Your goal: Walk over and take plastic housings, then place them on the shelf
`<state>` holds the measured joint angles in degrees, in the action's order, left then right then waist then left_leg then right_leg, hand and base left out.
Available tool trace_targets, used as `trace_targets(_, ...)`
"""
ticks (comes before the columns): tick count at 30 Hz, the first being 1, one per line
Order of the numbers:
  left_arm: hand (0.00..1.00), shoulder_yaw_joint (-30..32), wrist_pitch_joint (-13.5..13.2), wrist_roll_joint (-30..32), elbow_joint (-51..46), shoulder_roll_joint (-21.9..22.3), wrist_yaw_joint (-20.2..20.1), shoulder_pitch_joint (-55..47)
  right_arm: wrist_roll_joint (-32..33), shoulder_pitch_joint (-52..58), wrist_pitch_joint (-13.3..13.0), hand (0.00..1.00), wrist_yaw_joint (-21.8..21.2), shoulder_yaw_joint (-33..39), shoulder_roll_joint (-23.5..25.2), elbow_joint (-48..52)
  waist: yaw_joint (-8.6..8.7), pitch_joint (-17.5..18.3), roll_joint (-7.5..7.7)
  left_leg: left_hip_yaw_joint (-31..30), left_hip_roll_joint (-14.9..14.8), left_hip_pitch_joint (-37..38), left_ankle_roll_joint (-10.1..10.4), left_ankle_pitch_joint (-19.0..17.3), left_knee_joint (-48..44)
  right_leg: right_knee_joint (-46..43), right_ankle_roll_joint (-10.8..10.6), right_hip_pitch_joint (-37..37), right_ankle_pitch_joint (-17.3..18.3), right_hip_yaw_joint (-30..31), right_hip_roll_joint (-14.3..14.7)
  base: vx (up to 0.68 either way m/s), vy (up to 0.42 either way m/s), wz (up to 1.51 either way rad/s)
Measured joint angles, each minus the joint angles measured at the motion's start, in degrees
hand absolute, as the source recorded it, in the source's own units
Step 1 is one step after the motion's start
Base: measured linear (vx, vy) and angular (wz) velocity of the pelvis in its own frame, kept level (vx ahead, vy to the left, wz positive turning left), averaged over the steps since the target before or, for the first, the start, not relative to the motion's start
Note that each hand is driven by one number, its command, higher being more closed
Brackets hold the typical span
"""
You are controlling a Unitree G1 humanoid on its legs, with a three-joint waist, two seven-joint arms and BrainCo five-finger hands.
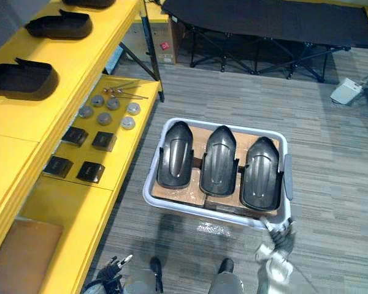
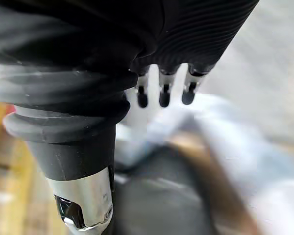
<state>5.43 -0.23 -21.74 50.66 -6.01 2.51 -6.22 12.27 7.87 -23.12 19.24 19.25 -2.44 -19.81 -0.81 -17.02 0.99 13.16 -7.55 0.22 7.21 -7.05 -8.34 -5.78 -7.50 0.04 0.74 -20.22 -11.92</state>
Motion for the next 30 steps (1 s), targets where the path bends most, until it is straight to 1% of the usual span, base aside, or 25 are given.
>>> trace_targets(1,0.0,0.0,-0.26,-0.1,-0.02,0.04,0.03,-0.02,-0.86,0.89,-0.81,0.0,0.59,0.39,0.16,3.13,0.09,-0.11,0.2,0.12,0.03,-0.02,0.0,0.0,0.02,0.34,-0.04,0.01,-0.19,0.13,0.03,0.03,0.011,-0.22)
trace_targets(3,0.0,0.3,-0.81,-0.24,-0.01,0.05,0.1,-0.07,-2.09,4.45,-2.38,0.0,0.77,1.81,0.4,13.88,0.87,-0.52,1.03,0.48,0.09,0.59,-0.03,-0.02,0.29,0.69,-0.06,0.32,-0.4,0.58,0.08,0.03,0.014,-0.09)
trace_targets(4,0.0,0.7,-0.83,-0.2,-0.01,0.04,0.09,-0.15,-2.03,5.22,-3.05,0.0,0.72,2.45,0.42,16.22,1.01,-0.62,1.28,0.71,0.09,1.07,-0.03,-0.03,0.37,0.74,-0.05,0.63,-0.4,0.87,0.11,0.04,0.024,-0.15)
trace_targets(5,0.0,1.32,-0.9,-0.13,-0.05,0.01,-0.04,-0.55,-1.64,6.1,-4.14,0.0,-0.12,4.21,0.42,20.04,1.36,-0.75,1.81,1.55,0.08,2.58,-0.12,-0.11,0.58,0.98,-0.05,1.77,-0.41,1.69,0.17,0.04,0.019,-0.2)
trace_targets(7,0.0,2.55,-0.88,0.36,-0.01,-0.31,-0.42,-1.31,-0.46,6.59,-5.65,0.0,-3.11,7.32,-0.1,23.66,1.76,-0.47,2.37,2.11,0.05,4.9,-0.36,-0.53,0.86,1.12,-0.06,3.16,-0.42,3.17,0.33,0.03,0.014,-0.28)
trace_targets(8,0.0,2.78,-0.88,0.39,-0.02,-0.33,-0.51,-1.54,0.0,6.81,-5.79,0.0,-3.62,7.99,-0.38,24.08,1.85,-0.34,2.52,2.36,0.02,5.24,-0.4,-0.73,0.82,1.12,-0.06,3.31,-0.42,3.32,0.35,0.01,0.021,-0.28)
trace_targets(10,0.0,3.46,-0.87,0.66,0.01,-0.42,-0.77,-2.09,0.64,7.42,-5.18,0.0,-5.51,9.42,-1.07,23.74,2.1,-0.03,2.91,2.92,-0.06,5.8,-0.37,-1.41,0.71,1.12,-0.12,3.51,-0.45,3.91,0.4,-0.02,0.023,-0.17)
trace_targets(11,0.0,3.6,-0.88,1.17,0.01,-0.69,-1.03,-2.35,1.69,7.81,-4.13,0.0,-6.42,9.53,-1.34,23.62,2.32,0.02,3.0,2.9,-0.13,5.79,-0.28,-1.92,0.52,1.12,-0.24,3.49,-0.53,4.17,0.45,-0.04,0.025,-0.08)
trace_targets(12,0.0,3.62,-0.87,2.09,0.04,-1.02,-1.08,-2.56,1.64,7.55,-2.79,0.0,-6.73,9.54,-1.62,22.32,2.42,0.08,3.14,2.93,-0.19,5.64,-0.41,-2.31,-0.23,1.14,-0.15,3.43,-0.87,4.42,0.43,-0.05,0.025,-0.08)
trace_targets(13,0.0,3.6,-0.88,2.13,0.02,-1.02,-1.12,-2.8,1.62,6.92,-2.24,0.0,-6.85,9.52,-1.93,20.96,2.43,0.08,3.14,2.96,-0.25,5.42,-0.53,-2.5,-0.47,1.14,-0.08,3.44,-1.05,4.53,0.46,-0.08,0.023,-0.03)
trace_targets(14,0.0,3.6,-0.98,2.14,0.01,-1.02,-1.22,-3.18,2.54,5.16,-0.46,0.0,-6.82,9.53,-2.92,17.26,2.51,0.1,3.26,2.54,-0.51,3.84,-0.55,-3.69,-2.38,1.15,-0.12,3.01,-1.15,4.61,0.49,-0.14,0.026,0.04)
trace_targets(15,0.0,3.58,-1.38,2.12,-0.04,-1.49,-1.25,-3.19,4.24,2.73,1.08,0.0,-6.44,9.56,-4.0,12.8,2.51,-0.23,3.23,1.71,-1.25,0.62,-0.51,-5.34,-6.2,1.14,-0.12,1.86,-1.13,4.68,0.8,-0.16,0.026,0.09)
trace_targets(17,0.0,3.49,-2.36,2.12,-0.25,-2.07,-1.2,-2.73,5.86,-0.94,2.19,0.0,-5.41,9.57,-5.48,7.5,2.47,-0.91,2.99,0.57,-2.28,-4.13,-0.85,-6.71,-10.79,0.8,-0.41,-0.55,-1.33,4.61,1.32,-0.13,0.029,0.14)
trace_targets(18,0.0,3.36,-3.18,2.11,-0.61,-2.1,-1.12,-1.92,6.83,-3.71,2.75,0.0,-4.11,9.67,-7.04,4.65,2.29,-2.99,2.72,-0.51,-2.78,-6.71,-1.08,-7.28,-13.38,0.13,-0.22,-1.93,-1.55,4.39,1.55,-0.15,0.048,0.17)
trace_targets(19,0.0,3.33,-3.66,2.07,-0.83,-2.15,-0.96,-0.84,7.93,-6.35,3.53,0.0,-3.22,9.8,-8.79,2.5,1.41,-5.26,2.55,-1.1,-2.96,-8.62,-1.23,-7.47,-14.93,-0.67,-0.18,-3.22,-1.64,4.41,1.59,-0.17,0.053,0.2)
trace_targets(20,0.0,3.23,-3.96,2.07,-0.86,-2.25,-0.93,-0.41,8.51,-7.56,3.63,0.0,-2.91,9.8,-9.56,1.64,1.26,-6.06,2.45,-1.6,-2.95,-9.56,-1.25,-7.46,-15.53,-0.95,-0.18,-3.9,-1.67,4.32,1.59,-0.14,0.037,0.15)
trace_targets(21,0.0,2.93,-4.83,2.07,-1.21,-2.51,-0.92,0.04,9.66,-9.73,3.66,0.0,-2.49,9.81,-10.74,-0.04,0.81,-7.27,2.63,-1.97,-2.99,-11.26,-1.32,-7.42,-16.48,-1.61,-0.16,-5.3,-1.89,4.24,1.58,-0.11,0.021,0.13)
trace_targets(25,0.0,1.61,-5.57,1.86,-1.85,-3.52,-0.48,2.3,12.1,-16.2,3.66,0.0,-1.61,9.79,-14.16,-6.92,-0.7,-8.24,3.0,-4.83,-2.66,-15.62,-1.61,-7.22,-18.17,-2.19,-0.15,-7.41,-2.01,3.05,1.59,-0.04,0.01,0.26)
trace_targets(26,0.0,0.68,-5.74,1.69,-2.65,-3.77,-0.5,2.74,13.0,-17.78,3.67,0.0,-1.84,9.69,-14.91,-8.49,-1.62,-8.34,3.14,-4.94,-2.55,-16.28,-1.84,-7.01,-18.11,-2.22,-0.14,-8.03,-2.01,3.06,1.58,0.0,0.008,0.21)
trace_targets(27,0.0,0.5,-5.87,1.5,-2.79,-3.92,-0.5,3.19,13.49,-19.13,3.65,0.0,-1.95,9.52,-15.72,-9.82,-2.01,-8.62,3.2,-5.18,-2.33,-16.67,-1.98,-6.76,-17.99,-2.22,-0.14,-8.3,-2.01,3.01,1.47,0.01,-0.001,0.13)
trace_targets(28,0.0,0.42,-5.86,1.44,-2.73,-4.0,-0.5,3.46,14.01,-20.21,3.66,0.0,-2.03,9.24,-16.37,-10.86,-2.03,-8.81,3.21,-5.52,-2.05,-16.94,-2.15,-6.49,-17.82,-2.22,-0.14,-8.43,-2.0,3.0,1.33,0.0,0.001,0.25)
trace_targets(30,0.0,-0.81,-5.88,1.38,-2.8,-4.26,-0.56,4.13,13.99,-24.44,4.13,0.0,-2.09,8.8,-19.85,-15.8,-2.14,-9.5,2.75,-7.06,-1.14,-18.66,-2.33,-5.67,-17.44,-2.4,-0.14,-9.58,-2.0,3.05,0.85,0.0,0.015,0.29)
